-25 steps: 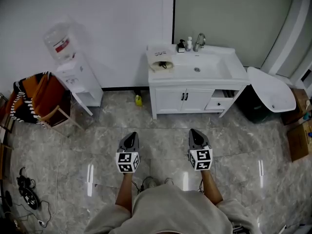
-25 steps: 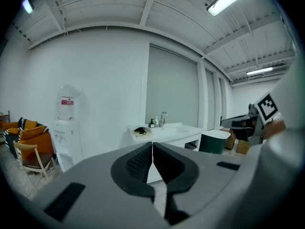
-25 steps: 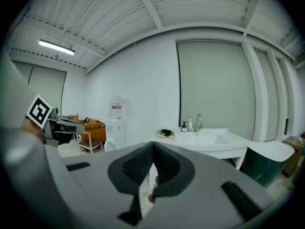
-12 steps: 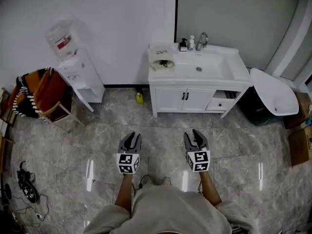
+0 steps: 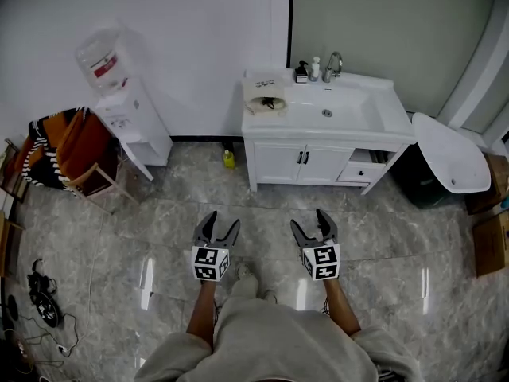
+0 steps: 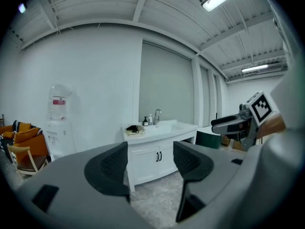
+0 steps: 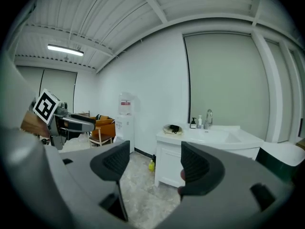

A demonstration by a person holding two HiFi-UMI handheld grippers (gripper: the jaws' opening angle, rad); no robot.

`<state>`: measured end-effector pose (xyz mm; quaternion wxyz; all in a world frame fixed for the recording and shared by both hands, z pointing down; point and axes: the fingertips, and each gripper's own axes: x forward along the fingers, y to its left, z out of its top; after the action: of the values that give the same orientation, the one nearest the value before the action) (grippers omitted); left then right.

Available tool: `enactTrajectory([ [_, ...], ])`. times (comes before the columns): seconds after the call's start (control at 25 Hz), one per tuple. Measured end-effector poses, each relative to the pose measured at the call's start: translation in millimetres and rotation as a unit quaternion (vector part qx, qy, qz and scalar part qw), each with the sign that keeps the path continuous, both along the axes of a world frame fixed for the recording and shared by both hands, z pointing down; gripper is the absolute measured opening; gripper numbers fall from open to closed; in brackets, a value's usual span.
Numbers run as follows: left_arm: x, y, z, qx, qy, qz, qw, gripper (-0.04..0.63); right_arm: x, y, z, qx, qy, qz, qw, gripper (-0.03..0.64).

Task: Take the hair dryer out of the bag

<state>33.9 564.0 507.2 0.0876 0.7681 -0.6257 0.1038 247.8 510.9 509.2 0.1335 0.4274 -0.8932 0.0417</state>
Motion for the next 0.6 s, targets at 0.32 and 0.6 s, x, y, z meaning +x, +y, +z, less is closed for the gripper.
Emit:
enactTrajectory([
  [0.32,-6,-44,11,0.002,0.009,0.01,0.9999,0.276,-9,-41,3,0.009,0.0,0.01,1.0,0.319],
  [0.6,-30,-109,25,-0.003,0.018,0.021,0.9996,0.276,-37,-101,12,0.009,0.008,0.018,1.0,0.318],
])
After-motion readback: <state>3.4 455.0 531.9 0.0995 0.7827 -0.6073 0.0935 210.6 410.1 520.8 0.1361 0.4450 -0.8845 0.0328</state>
